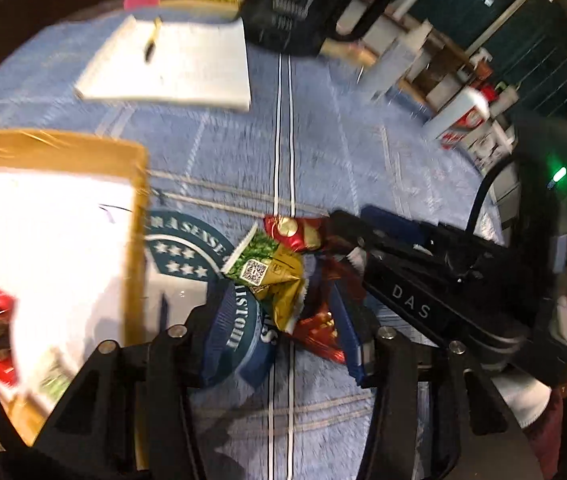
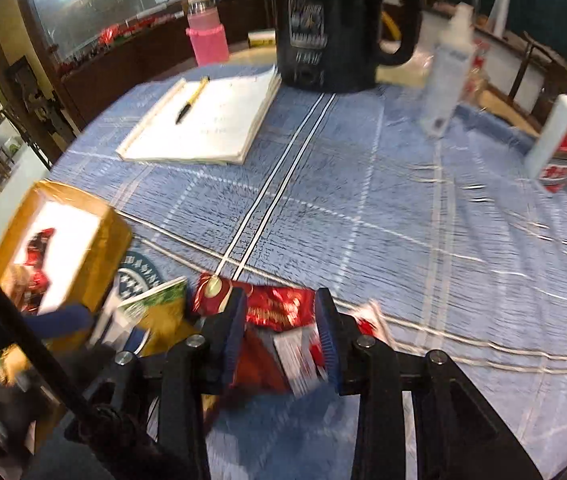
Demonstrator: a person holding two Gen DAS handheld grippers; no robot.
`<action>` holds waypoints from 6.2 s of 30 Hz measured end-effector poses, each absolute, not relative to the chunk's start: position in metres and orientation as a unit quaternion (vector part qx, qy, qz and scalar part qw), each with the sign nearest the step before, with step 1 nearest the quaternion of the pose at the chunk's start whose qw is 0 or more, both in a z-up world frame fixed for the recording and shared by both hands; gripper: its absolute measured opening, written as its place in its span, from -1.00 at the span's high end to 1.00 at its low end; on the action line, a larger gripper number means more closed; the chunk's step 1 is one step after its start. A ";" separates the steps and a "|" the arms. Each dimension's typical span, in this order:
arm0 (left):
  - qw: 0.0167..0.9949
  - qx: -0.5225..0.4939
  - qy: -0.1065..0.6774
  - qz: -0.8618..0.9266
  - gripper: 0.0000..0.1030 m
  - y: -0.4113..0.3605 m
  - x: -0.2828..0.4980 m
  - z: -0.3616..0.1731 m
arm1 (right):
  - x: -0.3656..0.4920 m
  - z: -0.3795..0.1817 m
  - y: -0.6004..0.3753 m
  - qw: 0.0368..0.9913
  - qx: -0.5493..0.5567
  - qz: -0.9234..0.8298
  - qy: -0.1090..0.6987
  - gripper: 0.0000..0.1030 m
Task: Organize snacks
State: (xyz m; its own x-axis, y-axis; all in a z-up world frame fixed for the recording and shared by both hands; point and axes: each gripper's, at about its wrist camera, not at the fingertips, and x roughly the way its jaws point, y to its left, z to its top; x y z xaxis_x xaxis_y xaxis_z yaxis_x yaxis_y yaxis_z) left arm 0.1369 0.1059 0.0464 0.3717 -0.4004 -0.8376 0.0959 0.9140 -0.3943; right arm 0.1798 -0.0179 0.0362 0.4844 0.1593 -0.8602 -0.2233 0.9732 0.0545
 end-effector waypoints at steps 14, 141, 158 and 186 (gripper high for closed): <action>0.802 -0.125 0.557 -0.177 0.56 0.088 0.079 0.031 | 0.124 0.019 -0.025 0.834 -0.009 0.143 0.532 0.85; 0.907 -0.262 0.294 -0.148 0.25 0.287 -0.117 0.096 | 0.063 0.024 -0.071 0.867 0.181 -0.040 0.463 -0.14; 0.905 -0.271 0.300 -0.129 0.25 0.315 -0.105 0.090 | 0.036 0.055 -0.025 0.904 0.071 -0.006 0.422 0.52; 0.867 -0.268 0.410 -0.089 0.17 0.333 0.055 0.056 | 0.080 0.038 0.176 0.886 -0.087 0.167 0.423 0.48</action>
